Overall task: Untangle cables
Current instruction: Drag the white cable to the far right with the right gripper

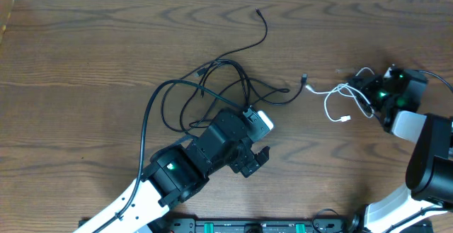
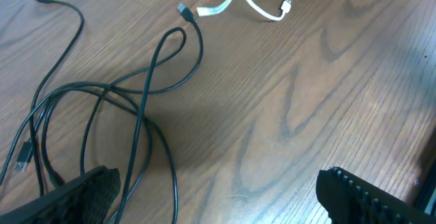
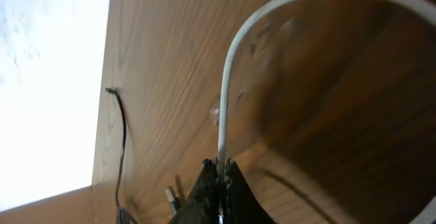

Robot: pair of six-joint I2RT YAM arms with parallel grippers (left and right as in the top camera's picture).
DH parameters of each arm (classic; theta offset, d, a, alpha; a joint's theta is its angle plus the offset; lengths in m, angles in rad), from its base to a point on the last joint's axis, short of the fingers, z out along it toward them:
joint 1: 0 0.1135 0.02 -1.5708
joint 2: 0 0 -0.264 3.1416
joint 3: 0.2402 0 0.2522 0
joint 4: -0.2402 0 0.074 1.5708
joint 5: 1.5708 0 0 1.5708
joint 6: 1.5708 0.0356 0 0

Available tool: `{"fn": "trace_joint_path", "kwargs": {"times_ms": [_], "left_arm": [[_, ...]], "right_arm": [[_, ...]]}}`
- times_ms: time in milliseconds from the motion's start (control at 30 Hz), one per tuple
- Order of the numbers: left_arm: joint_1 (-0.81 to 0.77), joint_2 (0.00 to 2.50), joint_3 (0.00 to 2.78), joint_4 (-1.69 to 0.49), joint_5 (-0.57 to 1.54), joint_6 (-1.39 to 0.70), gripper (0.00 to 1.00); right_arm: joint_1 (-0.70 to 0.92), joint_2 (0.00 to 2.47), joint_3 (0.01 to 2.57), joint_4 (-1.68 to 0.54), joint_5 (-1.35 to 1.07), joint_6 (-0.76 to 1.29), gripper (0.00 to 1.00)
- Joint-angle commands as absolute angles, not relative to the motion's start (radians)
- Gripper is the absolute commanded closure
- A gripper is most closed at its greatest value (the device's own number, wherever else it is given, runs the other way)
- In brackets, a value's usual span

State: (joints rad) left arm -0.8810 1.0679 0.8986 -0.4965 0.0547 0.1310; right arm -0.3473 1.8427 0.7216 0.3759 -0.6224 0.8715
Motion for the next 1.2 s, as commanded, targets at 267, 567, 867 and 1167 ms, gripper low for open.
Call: {"fn": "trace_joint_path", "kwargs": {"times_ms": [267,567,867,1167], "left_arm": [[-0.883,1.066,0.92,-0.497,0.067,0.133,0.04],[-0.883,1.066,0.92,-0.497,0.067,0.133,0.04],[-0.883,1.066,0.92,-0.497,0.067,0.133,0.04],[-0.883,1.066,0.92,-0.497,0.068,0.133,0.04]], "right_arm": [[-0.502,1.843,0.719,0.373,-0.782,0.738,0.99],[-0.52,1.722,0.719,0.318,-0.82,0.609,0.99],[-0.51,1.498,0.72,0.199,-0.782,0.479,0.57],[-0.509,1.377,0.72,-0.059,-0.679,0.345,0.12]]}}
